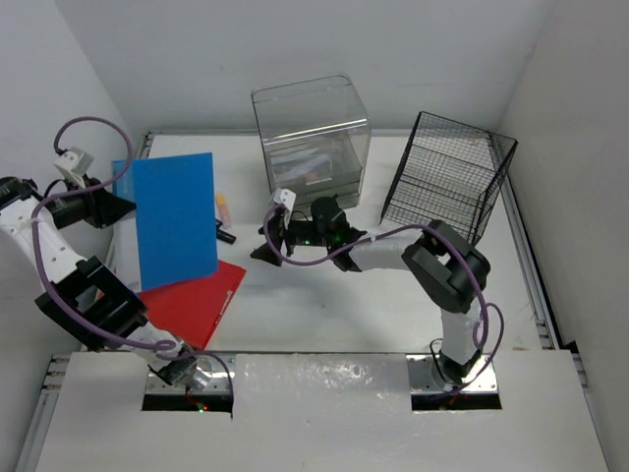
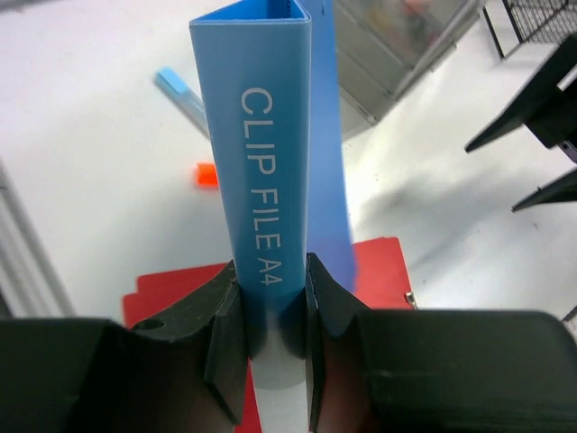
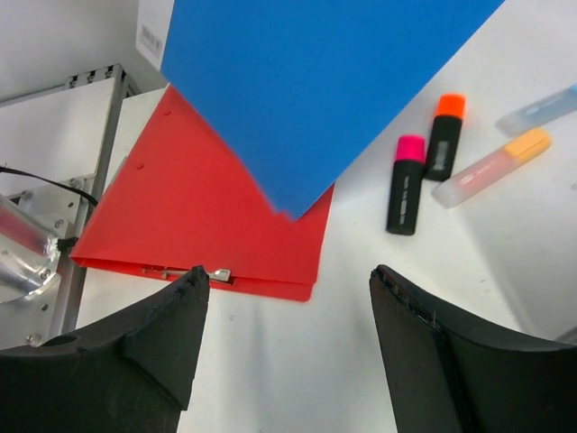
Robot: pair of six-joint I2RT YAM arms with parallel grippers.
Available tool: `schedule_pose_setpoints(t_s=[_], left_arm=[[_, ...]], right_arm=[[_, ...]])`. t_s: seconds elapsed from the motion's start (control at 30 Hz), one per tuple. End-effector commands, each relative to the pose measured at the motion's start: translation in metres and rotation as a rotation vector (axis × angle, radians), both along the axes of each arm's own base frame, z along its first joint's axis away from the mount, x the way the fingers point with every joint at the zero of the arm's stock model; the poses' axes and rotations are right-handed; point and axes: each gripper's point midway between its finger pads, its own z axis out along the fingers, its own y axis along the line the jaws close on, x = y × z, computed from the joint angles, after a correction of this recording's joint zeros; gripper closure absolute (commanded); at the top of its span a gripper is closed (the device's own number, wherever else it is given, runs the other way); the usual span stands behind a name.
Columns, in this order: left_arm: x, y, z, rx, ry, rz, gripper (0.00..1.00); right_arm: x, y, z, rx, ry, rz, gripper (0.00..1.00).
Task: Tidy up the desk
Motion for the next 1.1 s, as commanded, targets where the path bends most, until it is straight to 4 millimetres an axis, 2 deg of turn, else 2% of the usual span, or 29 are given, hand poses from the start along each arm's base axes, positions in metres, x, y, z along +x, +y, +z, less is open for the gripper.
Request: schedule_pose_setpoints(t_s=[0.0,0.03,0.1,0.13,0.2,0.23,0.3,0.33,0.37,0.43,0.47,0.5,0.53,0.57,0.6,0.73,0.83,0.87,0.93,1.0,1.07], left_arm=[[0.007,-0.004,0.048,-0.003,-0.088,0.019,1.00],[0.009,-0.003,0.063,0.014,-0.117,0.022,1.00],[0.011,-0.003,0.082,-0.006,-0.128,0.041,1.00],[0.013,-0.003,0.097,0.010,-0.160,0.045,1.00],[0.016,-0.001,0.122,0.006,-0.194,0.075,1.00],[0.017,-0.001,0.135,0.028,-0.223,0.087,1.00],[0.017,-0.002,0.163,0.055,-0.285,0.117,1.00],[0.019,-0.001,0.178,0.101,-0.344,0.118,1.00],[0.012,-0.009,0.193,0.126,-0.387,0.119,1.00],[0.007,-0.018,0.209,0.086,-0.411,0.130,1.00],[0.002,-0.026,0.235,0.161,-0.515,0.116,1.00],[-0.001,-0.034,0.236,0.068,-0.486,0.127,1.00],[-0.005,-0.039,0.247,0.071,-0.524,0.120,1.00],[-0.014,-0.052,0.274,0.080,-0.598,0.108,1.00],[-0.020,-0.060,0.287,0.100,-0.631,0.091,1.00],[-0.031,-0.075,0.327,0.135,-0.721,0.063,1.00],[-0.036,-0.089,0.345,0.118,-0.763,0.029,1.00],[-0.038,-0.095,0.349,0.080,-0.752,0.017,1.00],[-0.039,-0.107,0.356,0.061,-0.784,-0.032,1.00],[-0.038,-0.119,0.363,0.007,-0.782,-0.070,1.00],[-0.027,-0.137,0.361,-0.069,-0.744,-0.155,1.00]], right_arm=[[0.001,-0.007,0.014,-0.046,-0.076,-0.007,0.30],[0.000,-0.008,0.023,-0.040,-0.081,-0.008,0.30],[0.001,-0.012,0.027,-0.073,-0.057,-0.008,0.30],[0.002,-0.015,0.035,-0.081,-0.052,-0.007,0.29],[0.006,-0.022,0.044,-0.135,-0.024,-0.002,0.26],[0.012,-0.021,0.060,-0.137,-0.041,-0.005,0.24],[0.014,-0.035,0.067,-0.204,-0.049,-0.012,0.21],[0.015,-0.042,0.080,-0.227,-0.092,-0.011,0.20],[0.021,-0.047,0.086,-0.241,-0.110,-0.039,0.20],[0.027,-0.053,0.106,-0.236,-0.155,-0.064,0.19],[0.026,-0.059,0.116,-0.236,-0.162,-0.078,0.18],[0.031,-0.065,0.124,-0.229,-0.173,-0.101,0.17],[0.035,-0.067,0.137,-0.213,-0.189,-0.117,0.17],[0.040,-0.073,0.144,-0.207,-0.194,-0.137,0.17],[0.043,-0.079,0.157,-0.194,-0.212,-0.158,0.17],[0.060,-0.098,0.196,-0.179,-0.256,-0.235,0.17],[0.072,-0.118,0.220,-0.150,-0.262,-0.275,0.17],[0.080,-0.130,0.225,-0.138,-0.263,-0.295,0.17],[0.082,-0.141,0.246,-0.082,-0.275,-0.293,0.17],[0.092,-0.164,0.263,-0.049,-0.293,-0.318,0.16],[0.097,-0.184,0.278,-0.036,-0.317,-0.338,0.15]])
